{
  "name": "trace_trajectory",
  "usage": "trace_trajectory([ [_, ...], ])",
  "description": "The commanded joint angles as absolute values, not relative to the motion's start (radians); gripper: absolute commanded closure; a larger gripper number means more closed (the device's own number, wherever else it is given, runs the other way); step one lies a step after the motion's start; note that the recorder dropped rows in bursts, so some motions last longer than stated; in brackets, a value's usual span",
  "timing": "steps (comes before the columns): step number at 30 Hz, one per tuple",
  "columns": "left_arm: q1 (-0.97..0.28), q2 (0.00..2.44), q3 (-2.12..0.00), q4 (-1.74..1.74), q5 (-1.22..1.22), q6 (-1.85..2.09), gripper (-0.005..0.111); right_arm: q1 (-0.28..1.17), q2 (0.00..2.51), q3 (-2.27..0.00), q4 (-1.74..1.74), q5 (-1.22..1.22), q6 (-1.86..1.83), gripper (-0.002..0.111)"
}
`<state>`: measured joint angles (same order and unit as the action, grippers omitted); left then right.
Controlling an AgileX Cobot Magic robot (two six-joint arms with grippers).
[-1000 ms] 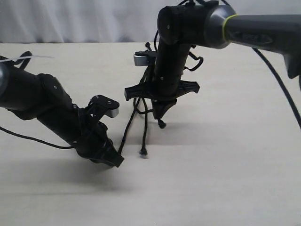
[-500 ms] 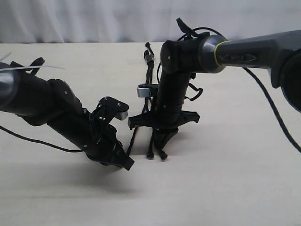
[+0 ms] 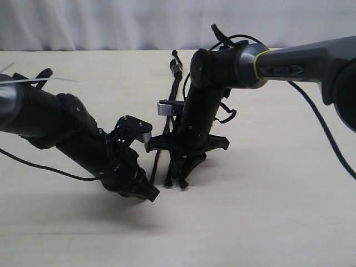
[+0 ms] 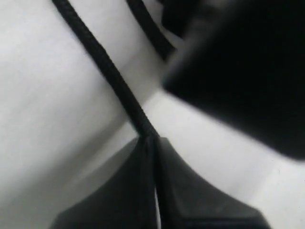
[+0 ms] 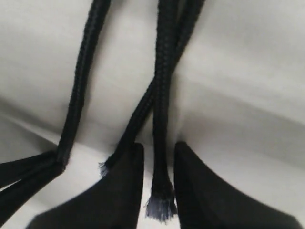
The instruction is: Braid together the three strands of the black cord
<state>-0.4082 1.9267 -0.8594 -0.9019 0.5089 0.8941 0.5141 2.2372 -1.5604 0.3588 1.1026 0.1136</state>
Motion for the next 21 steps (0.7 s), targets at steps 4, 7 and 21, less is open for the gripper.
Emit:
trace_trajectory([
  [4, -0.392, 1.925, -0.851, -0.896, 0.562, 0.89, 0.084, 0.508, 2.193, -1.554, 0.334, 1.053, 0.127, 0.076],
  [7, -0.335, 1.882, -0.851, -0.894, 0.615, 0.89, 0.081, 0.475, 2.144, -1.554, 0.313, 1.049, 0.151, 0.076],
  [21, 0.023, 1.449, -0.851, -0.368, 0.79, 0.383, 0.107, 0.339, 1.753, -1.23, 0.14, 0.946, 0.151, 0.104],
])
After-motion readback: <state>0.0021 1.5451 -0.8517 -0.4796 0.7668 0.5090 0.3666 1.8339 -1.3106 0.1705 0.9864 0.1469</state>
